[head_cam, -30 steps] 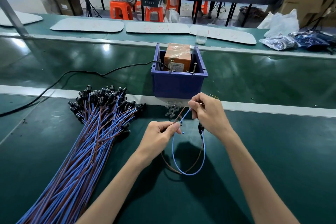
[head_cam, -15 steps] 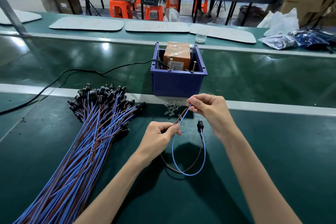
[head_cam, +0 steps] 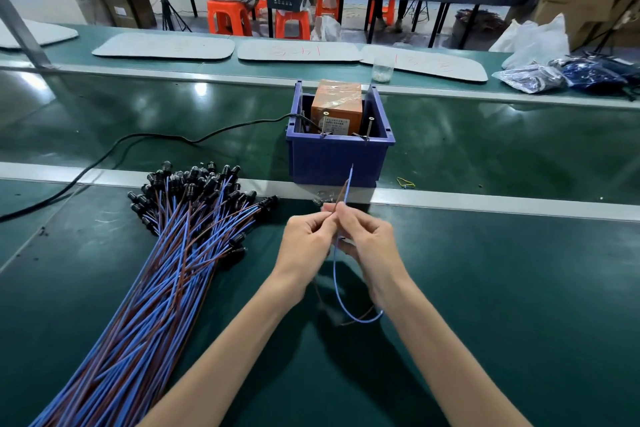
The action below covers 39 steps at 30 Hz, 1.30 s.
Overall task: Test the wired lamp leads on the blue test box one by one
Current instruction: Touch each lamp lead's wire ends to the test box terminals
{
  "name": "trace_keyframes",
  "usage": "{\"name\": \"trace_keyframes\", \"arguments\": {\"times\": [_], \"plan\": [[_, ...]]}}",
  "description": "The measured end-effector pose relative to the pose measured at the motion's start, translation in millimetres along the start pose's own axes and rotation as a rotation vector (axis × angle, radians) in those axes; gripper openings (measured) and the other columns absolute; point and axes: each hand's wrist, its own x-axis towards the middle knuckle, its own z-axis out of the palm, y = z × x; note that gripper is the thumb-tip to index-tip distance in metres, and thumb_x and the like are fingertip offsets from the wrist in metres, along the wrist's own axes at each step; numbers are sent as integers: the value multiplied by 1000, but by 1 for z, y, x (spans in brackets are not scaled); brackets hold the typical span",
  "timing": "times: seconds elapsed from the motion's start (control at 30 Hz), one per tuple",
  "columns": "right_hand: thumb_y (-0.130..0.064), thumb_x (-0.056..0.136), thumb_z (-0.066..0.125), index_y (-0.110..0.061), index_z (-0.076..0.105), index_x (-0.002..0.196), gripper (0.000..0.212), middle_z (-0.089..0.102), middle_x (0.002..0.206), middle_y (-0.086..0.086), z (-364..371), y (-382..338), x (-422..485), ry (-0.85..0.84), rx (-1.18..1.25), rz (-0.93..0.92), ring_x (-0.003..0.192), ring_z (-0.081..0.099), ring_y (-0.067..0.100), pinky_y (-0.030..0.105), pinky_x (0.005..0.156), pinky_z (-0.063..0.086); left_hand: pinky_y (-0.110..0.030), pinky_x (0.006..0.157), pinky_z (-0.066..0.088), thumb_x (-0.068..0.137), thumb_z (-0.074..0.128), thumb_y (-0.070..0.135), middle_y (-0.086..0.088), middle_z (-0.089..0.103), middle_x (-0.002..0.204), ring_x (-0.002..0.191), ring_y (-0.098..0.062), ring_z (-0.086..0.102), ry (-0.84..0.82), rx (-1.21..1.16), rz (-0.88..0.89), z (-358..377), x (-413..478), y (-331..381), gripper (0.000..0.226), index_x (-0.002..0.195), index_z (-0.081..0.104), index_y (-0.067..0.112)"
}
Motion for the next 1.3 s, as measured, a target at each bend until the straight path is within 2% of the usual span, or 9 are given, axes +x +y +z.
{"name": "trace_keyframes", "arguments": {"times": [0.17,0.23,0.4,0.53,0.63,0.8,0.93,1.1,1.3], "plan": [[-23,95,58,-14,73,73,29,74,76,3,6,-12,3,267,289,35,69,68,14,24,61,57,-17,54,33,99,50,17,12,53,57,51,-1,40,-10,46,30,1,2,2,31,83,71,0],[-28,99,52,-14,66,76,30,68,62,-1,3,-19,4,355,253,4,58,66,12,22,54,54,-14,57,34,101,44,14,16,54,57,52,2,43,-4,68,62,-4,0,5,33,88,71,-1],[-23,105,38,-10,58,79,35,36,42,-8,-9,-25,1,390,199,33,35,29,6,17,36,28,-15,44,36,103,39,15,6,50,42,38,-5,41,151,91,101,-29,5,21,37,78,66,15],[-9,103,37,-15,60,94,25,43,53,-9,-19,-34,3,330,289,125,36,28,2,15,35,25,-13,33,26,102,42,15,7,40,32,28,-3,31,229,131,-37,-55,25,31,31,79,63,14],[-4,101,36,-18,56,90,26,47,67,-4,-21,-34,12,339,271,197,39,30,2,14,36,25,-12,31,21,102,42,15,10,40,35,28,-1,28,266,15,-169,-58,42,28,27,79,57,13],[-5,95,42,-11,64,81,27,47,51,-6,-22,-27,29,368,138,132,39,34,2,14,37,26,-11,38,30,103,35,11,4,49,51,39,-3,37,321,-127,-144,-40,53,21,29,81,54,13],[-4,91,38,-13,64,75,31,47,49,-8,-24,-36,51,408,6,-7,45,38,6,16,40,30,-16,38,36,103,42,21,8,54,41,35,-4,44,354,-60,-93,-28,70,29,27,80,55,14],[-9,90,40,-19,63,69,33,52,40,-10,-26,-44,78,386,-276,-95,60,46,14,27,59,34,-30,63,43,100,46,26,6,55,51,51,-12,49,388,125,-56,-14,92,37,29,75,59,22],[-8,86,43,-24,63,62,35,49,41,-12,-27,-46,88,281,-449,-118,48,39,10,24,51,30,-34,75,49,98,48,27,2,61,71,74,-18,56,341,289,-42,-9,94,32,28,74,62,26]]}}
